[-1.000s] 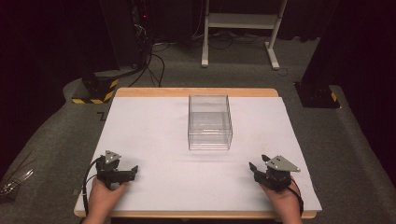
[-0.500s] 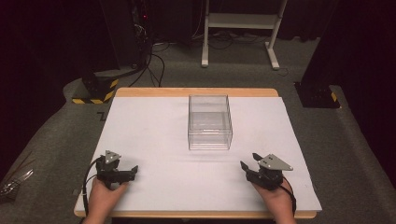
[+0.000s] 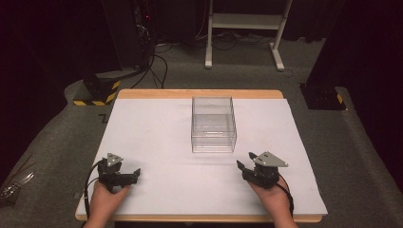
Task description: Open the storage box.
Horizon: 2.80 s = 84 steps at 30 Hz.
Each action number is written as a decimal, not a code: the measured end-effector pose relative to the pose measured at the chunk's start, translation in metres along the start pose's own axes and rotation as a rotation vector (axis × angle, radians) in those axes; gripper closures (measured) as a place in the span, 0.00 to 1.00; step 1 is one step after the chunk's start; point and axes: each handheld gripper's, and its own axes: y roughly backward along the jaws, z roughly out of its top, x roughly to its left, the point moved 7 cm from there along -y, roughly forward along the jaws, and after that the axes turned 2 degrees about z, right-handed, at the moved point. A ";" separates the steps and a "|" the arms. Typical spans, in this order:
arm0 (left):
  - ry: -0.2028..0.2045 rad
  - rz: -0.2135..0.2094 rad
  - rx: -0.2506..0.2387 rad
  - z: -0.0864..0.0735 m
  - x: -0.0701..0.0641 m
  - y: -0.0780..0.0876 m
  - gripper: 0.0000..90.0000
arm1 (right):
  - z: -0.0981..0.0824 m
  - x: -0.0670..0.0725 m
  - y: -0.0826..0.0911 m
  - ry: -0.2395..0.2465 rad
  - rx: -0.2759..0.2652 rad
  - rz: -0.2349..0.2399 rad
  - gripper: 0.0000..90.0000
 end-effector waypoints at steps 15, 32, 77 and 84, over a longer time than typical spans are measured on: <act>-0.004 0.001 0.000 0.000 0.000 0.000 0.00 | 0.024 0.009 -0.019 -0.019 -0.034 0.054 0.50; -0.005 0.002 -0.001 0.000 0.000 0.000 0.01 | 0.039 0.020 -0.048 -0.027 -0.051 0.112 0.50; -0.005 0.003 -0.002 0.000 0.000 0.000 0.01 | 0.056 0.015 -0.080 -0.066 -0.084 0.267 0.82; -0.005 0.003 -0.002 0.000 0.000 0.000 0.01 | 0.053 0.020 -0.076 -0.043 -0.090 0.278 0.85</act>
